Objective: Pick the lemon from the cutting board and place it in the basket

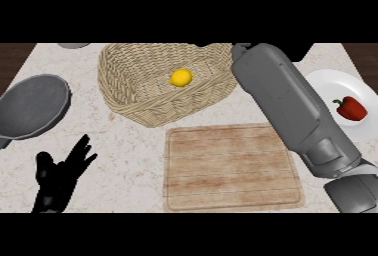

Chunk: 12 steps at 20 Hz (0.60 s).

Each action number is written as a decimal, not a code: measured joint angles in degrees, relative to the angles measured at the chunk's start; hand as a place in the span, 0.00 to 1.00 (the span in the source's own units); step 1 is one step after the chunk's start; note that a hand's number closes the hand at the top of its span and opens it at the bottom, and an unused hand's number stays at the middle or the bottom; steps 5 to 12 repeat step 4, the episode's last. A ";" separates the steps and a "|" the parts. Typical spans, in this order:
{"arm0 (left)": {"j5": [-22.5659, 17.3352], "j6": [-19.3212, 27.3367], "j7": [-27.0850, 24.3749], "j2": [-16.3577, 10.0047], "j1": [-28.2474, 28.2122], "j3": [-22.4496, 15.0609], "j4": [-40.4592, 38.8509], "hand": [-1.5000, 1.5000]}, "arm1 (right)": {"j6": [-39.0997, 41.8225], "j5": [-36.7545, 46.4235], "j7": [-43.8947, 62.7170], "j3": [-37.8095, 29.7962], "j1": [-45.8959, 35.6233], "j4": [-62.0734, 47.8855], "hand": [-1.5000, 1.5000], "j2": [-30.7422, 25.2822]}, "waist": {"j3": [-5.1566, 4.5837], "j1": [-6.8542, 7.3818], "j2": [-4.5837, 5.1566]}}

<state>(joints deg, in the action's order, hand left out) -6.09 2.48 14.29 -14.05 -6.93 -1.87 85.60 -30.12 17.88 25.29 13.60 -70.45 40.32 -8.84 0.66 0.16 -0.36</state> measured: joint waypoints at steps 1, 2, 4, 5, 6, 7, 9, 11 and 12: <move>0.30 0.19 -0.41 0.25 -0.01 -0.05 -0.32 0.50 | -0.08 -0.13 -0.07 -0.70 0.17 0.22 0.00 -0.78 | 0.05 -0.01 0.00; 0.57 0.54 -0.33 0.53 -0.26 -0.18 -0.09 0.50 | -0.16 -0.44 0.19 -1.38 0.87 1.25 0.00 -1.62 | 0.08 -0.19 -0.07; 0.39 0.07 -0.40 0.21 -0.53 0.16 0.07 0.50 | 0.15 -0.42 1.39 -2.06 2.26 3.22 0.00 -3.36 | 0.07 -0.45 -0.18; 0.39 0.07 -0.40 0.21 -0.53 0.16 0.07 0.50 | 0.15 -0.42 1.39 -2.06 2.26 3.22 0.00 -3.36 | 0.07 -0.45 -0.18; 0.39 0.07 -0.40 0.21 -0.53 0.16 0.07 0.50 | 0.15 -0.42 1.39 -2.06 2.26 3.22 0.00 -3.36 | 0.07 -0.45 -0.18; 0.39 0.07 -0.40 0.21 -0.53 0.16 0.07 0.50 | 0.15 -0.42 1.39 -2.06 2.26 3.22 0.00 -3.36 | 0.07 -0.45 -0.18; 0.39 0.07 -0.40 0.21 -0.53 0.16 0.07 0.50 | 0.15 -0.42 1.39 -2.06 2.26 3.22 0.00 -3.36 | 0.07 -0.45 -0.18; 0.39 0.07 -0.40 0.21 -0.53 0.16 0.07 0.50 | 0.15 -0.42 1.39 -2.06 2.26 3.22 0.00 -3.36 | 0.07 -0.45 -0.18; 0.39 0.07 -0.40 0.21 -0.53 0.16 0.07 0.50 | 0.15 -0.42 1.39 -2.06 2.26 3.22 0.00 -3.36 | 0.07 -0.45 -0.18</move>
